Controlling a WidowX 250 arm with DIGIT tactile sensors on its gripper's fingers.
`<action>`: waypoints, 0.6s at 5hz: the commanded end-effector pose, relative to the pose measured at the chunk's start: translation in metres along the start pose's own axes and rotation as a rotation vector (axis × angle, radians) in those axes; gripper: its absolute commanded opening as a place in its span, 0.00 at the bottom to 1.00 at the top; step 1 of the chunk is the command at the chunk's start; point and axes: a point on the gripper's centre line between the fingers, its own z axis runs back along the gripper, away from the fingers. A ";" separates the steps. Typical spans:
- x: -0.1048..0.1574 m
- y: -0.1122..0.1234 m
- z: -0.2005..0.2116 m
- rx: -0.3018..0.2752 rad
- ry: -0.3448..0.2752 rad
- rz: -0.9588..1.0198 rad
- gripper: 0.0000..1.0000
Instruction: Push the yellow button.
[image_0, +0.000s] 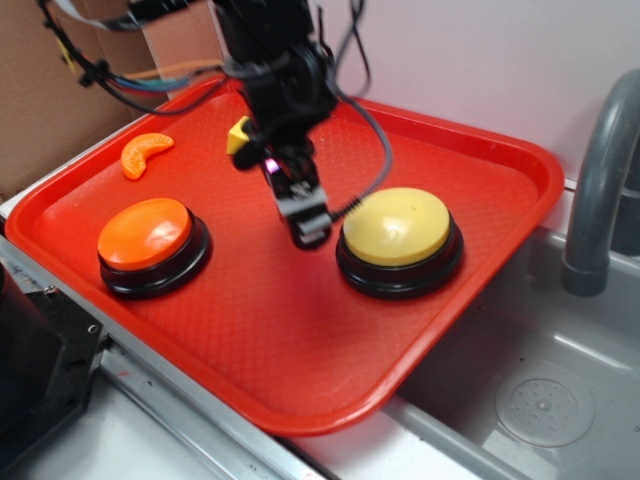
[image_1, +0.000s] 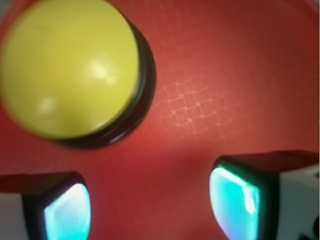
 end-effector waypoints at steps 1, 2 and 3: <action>0.052 -0.009 0.005 0.070 0.009 -0.156 1.00; 0.061 -0.014 -0.029 0.101 0.047 -0.233 1.00; 0.060 -0.022 -0.043 0.105 0.074 -0.257 1.00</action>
